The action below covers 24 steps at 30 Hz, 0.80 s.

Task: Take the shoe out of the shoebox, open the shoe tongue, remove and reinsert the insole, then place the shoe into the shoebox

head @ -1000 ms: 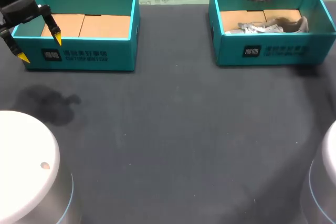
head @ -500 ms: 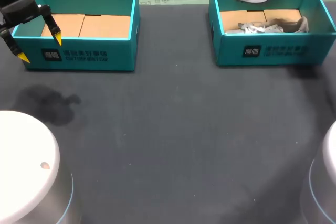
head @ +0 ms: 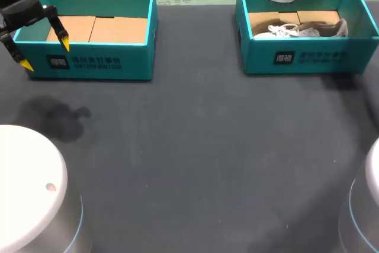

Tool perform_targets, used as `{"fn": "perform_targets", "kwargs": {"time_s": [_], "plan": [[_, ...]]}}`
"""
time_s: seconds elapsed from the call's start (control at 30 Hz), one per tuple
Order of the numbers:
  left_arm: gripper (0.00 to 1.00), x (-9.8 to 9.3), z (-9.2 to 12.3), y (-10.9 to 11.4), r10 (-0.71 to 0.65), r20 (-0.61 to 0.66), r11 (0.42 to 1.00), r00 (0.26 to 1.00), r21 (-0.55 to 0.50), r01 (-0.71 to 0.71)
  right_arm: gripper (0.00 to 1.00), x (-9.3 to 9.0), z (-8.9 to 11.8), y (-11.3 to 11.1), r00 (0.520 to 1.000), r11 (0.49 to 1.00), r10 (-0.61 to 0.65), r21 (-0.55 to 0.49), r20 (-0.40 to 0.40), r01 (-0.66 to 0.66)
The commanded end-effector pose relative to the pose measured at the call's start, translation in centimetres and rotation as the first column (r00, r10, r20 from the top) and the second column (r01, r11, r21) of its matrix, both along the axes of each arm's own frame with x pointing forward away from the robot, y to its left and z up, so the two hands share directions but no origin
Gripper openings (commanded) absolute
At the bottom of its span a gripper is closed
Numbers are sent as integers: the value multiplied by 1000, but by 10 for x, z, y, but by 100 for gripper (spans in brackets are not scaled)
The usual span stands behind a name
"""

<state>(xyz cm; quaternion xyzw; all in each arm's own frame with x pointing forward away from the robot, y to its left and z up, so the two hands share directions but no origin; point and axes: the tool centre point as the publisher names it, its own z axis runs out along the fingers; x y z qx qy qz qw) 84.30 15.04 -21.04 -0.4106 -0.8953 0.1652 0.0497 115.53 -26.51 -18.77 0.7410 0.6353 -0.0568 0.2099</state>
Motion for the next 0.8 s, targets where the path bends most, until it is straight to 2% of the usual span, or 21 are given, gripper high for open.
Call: {"fn": "perform_targets", "kwargs": {"time_s": [0.03, 0.47, 0.8], "plan": [[100, 0, 0, 0, -1, 0, 1000, 1000, 3, 1, 0, -1, 2, -1, 1000, 1000, 0, 3, 3, 0], [100, 0, 0, 0, -1, 0, 1000, 1000, 3, 1, 0, -5, -39, -2, 1000, 1000, -20, 21, 2, 20], [100, 0, 0, 0, -1, 0, 1000, 1000, 3, 1, 0, 4, -54, 6, 1000, 1000, -27, 4, -8, 27]]}}
